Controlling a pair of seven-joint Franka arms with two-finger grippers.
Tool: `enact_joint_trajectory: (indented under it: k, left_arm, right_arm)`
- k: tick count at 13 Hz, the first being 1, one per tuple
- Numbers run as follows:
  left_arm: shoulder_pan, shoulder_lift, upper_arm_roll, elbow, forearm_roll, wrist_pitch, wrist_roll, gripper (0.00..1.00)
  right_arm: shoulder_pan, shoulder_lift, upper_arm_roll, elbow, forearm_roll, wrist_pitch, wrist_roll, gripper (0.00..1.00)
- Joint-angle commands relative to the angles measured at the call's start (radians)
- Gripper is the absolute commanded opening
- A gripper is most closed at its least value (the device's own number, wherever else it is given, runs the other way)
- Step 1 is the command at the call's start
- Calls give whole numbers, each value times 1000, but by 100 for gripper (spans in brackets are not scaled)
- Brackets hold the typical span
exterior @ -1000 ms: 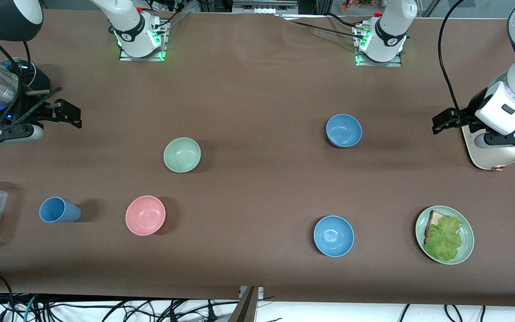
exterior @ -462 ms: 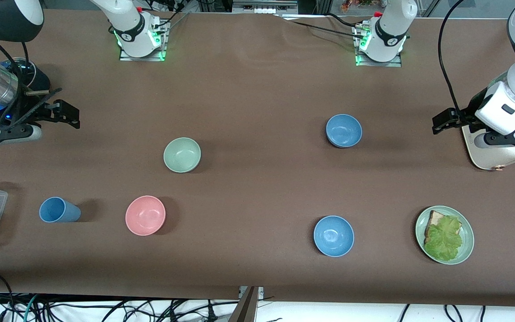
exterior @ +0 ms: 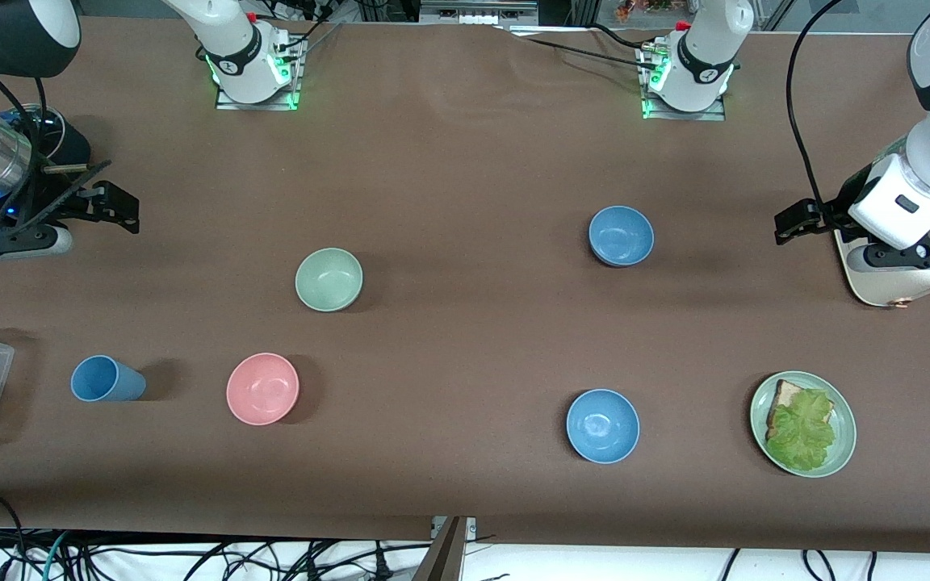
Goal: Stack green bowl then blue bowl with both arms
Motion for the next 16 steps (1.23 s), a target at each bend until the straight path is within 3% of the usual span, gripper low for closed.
enact_joint_trajectory:
  k: [1,16]
  left_arm:
    - [-3,16,-1,36,8,-22,12,100]
    - [-1,16,-1,37,9,-22,15,100]
  right_arm:
    - [-10,-16,14,-3,-17,6,8,100]
    - [-15,9,9,0,-9,6,9,100]
